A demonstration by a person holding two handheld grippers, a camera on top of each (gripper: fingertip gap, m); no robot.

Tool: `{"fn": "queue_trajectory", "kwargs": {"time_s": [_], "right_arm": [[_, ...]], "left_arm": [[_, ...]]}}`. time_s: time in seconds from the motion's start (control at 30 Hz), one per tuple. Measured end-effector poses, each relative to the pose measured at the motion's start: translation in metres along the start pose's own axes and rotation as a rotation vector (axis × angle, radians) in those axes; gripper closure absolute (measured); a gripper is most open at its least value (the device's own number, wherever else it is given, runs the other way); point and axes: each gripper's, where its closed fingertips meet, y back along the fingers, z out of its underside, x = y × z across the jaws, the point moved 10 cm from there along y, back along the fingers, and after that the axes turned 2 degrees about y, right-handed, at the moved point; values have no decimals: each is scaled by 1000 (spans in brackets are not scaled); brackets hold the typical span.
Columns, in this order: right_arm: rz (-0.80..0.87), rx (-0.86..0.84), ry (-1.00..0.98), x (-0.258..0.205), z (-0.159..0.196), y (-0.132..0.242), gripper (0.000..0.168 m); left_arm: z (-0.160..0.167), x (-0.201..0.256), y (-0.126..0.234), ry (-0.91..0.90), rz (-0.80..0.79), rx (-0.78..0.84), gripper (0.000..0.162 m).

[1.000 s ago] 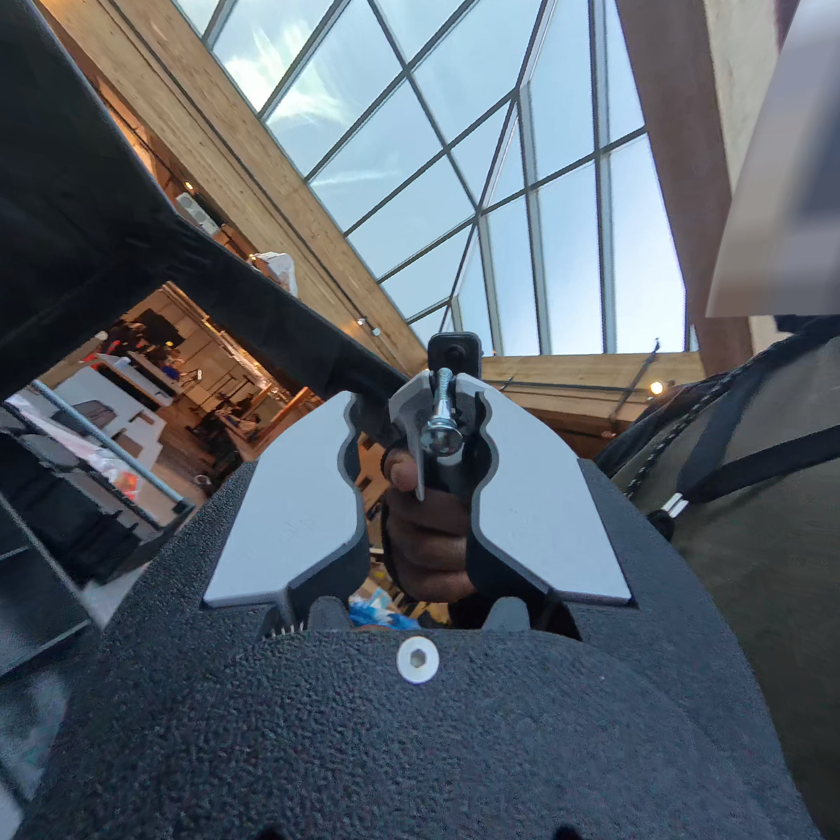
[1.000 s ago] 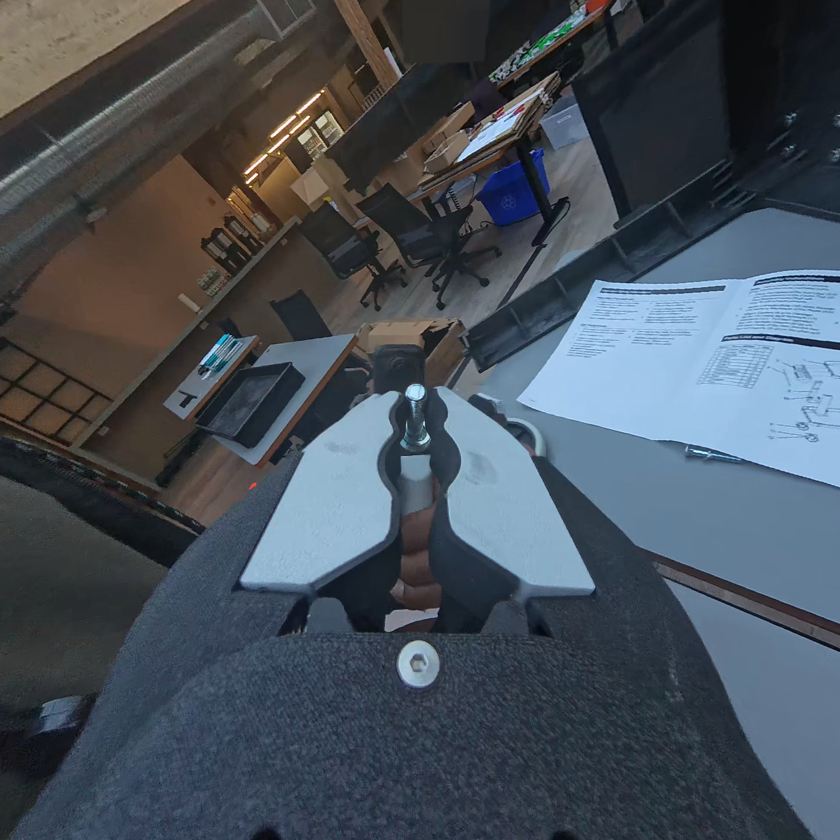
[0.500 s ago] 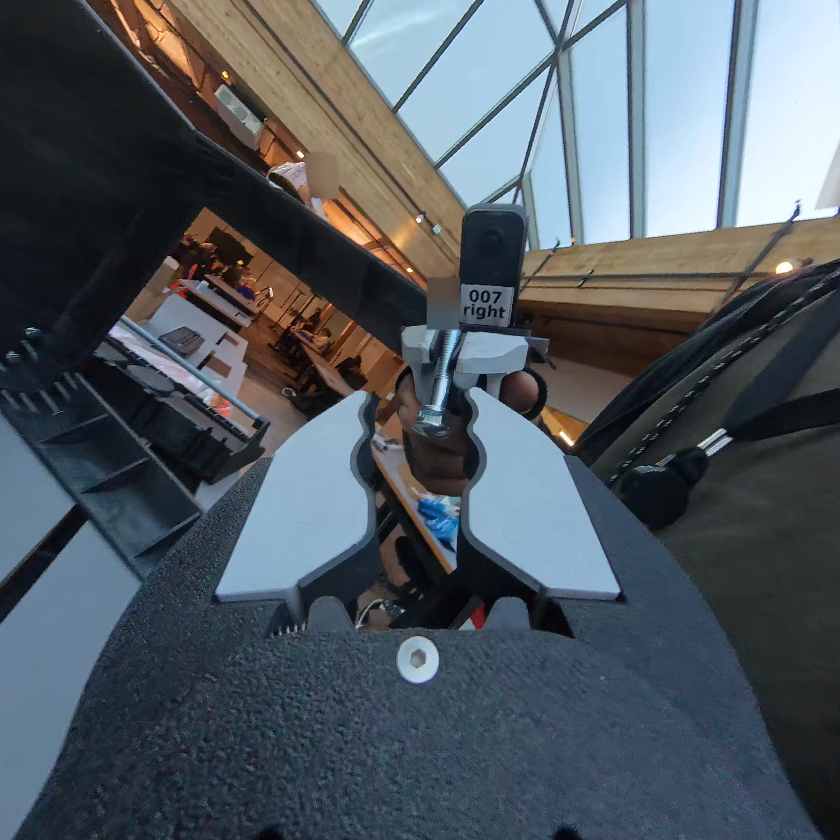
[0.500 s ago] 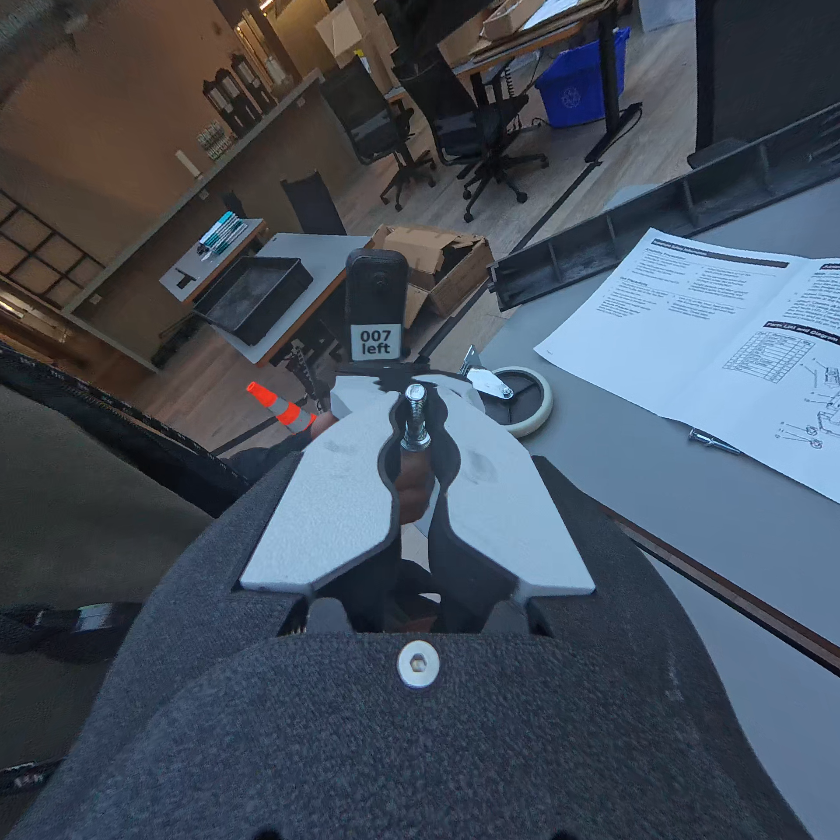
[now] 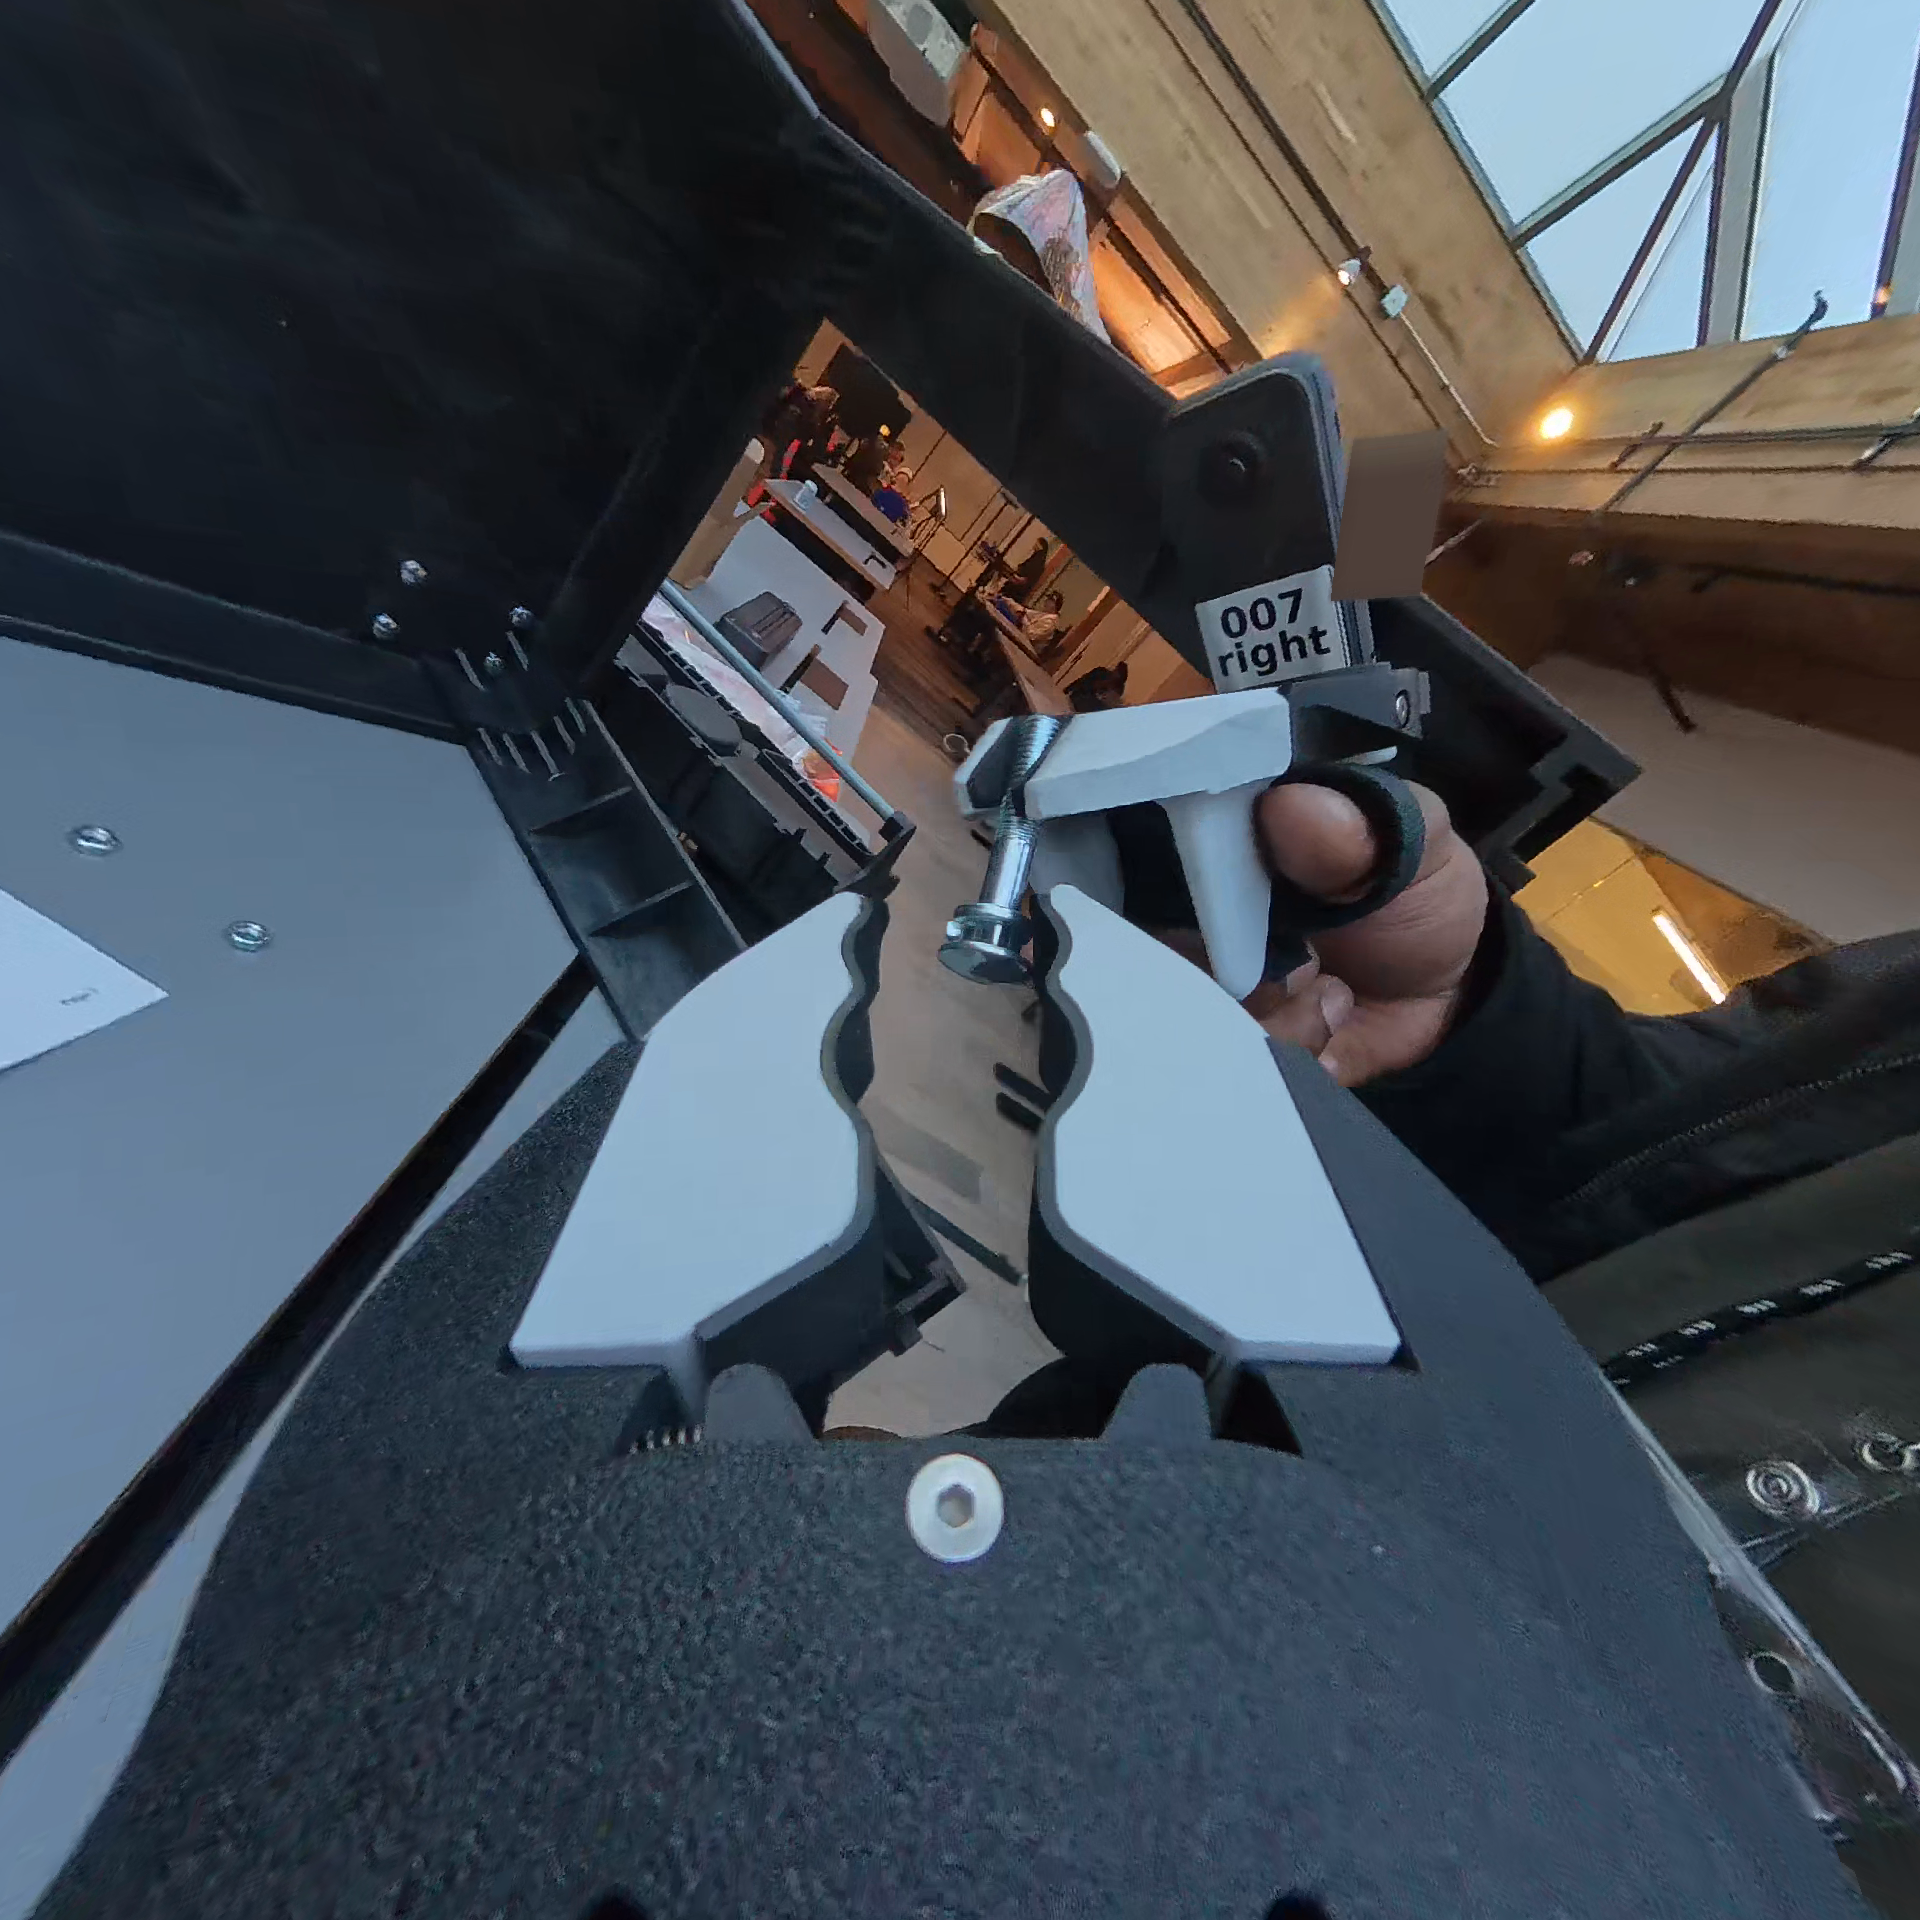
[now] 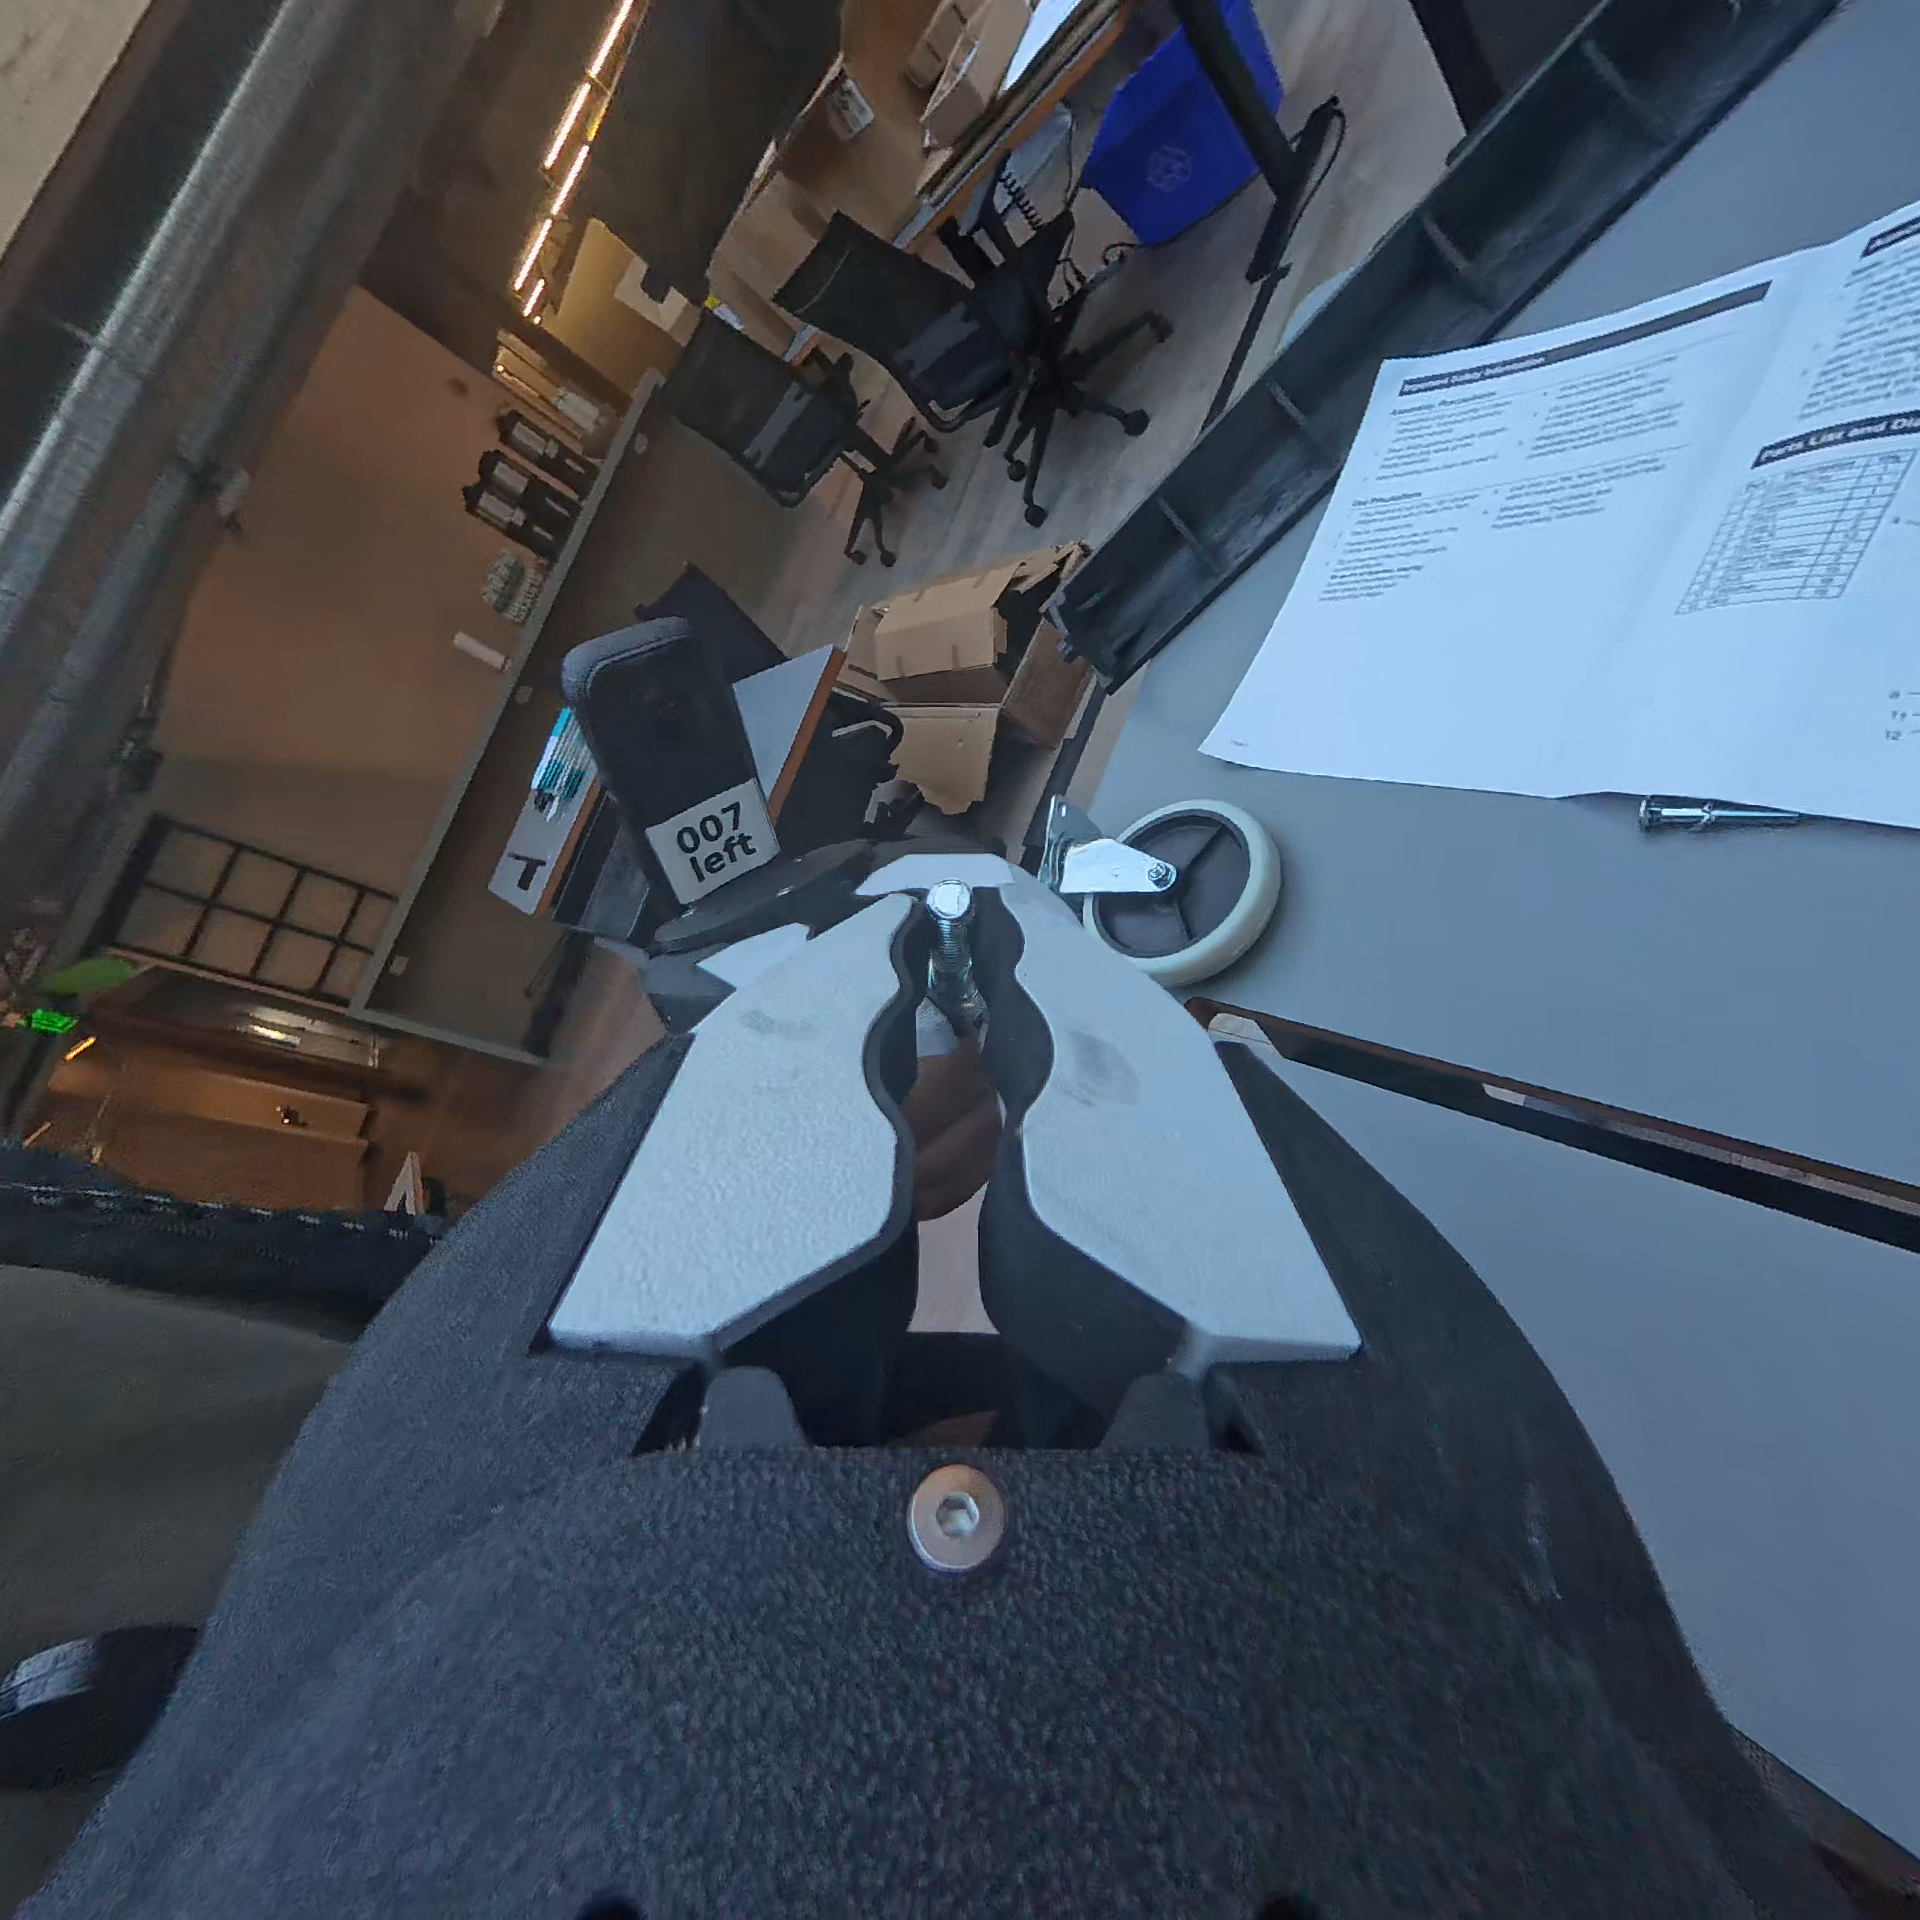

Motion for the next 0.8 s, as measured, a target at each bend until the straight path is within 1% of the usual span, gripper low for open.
{"fn": "queue_trajectory", "kwargs": {"time_s": [0.1,0.23,0.3,0.47,0.53,0.67,0.8], "right_arm": [[5,11,8,0,-4,2,158],[-29,31,-14,3,-7,4,158],[-37,32,-15,4,-7,4,157],[-26,24,11,3,-8,2,157],[-11,17,27,3,-9,1,157],[19,1,66,2,-10,1,158],[17,-7,75,1,-9,0,157]], "left_arm": [[-1,-7,1,130,77,54,135],[-2,-20,6,376,235,205,139],[-2,-24,7,433,279,240,140],[-3,-28,2,501,344,280,138],[-4,-26,0,499,358,293,136],[-6,-21,-5,439,318,259,130],[-4,-22,-9,470,331,257,132]]}}
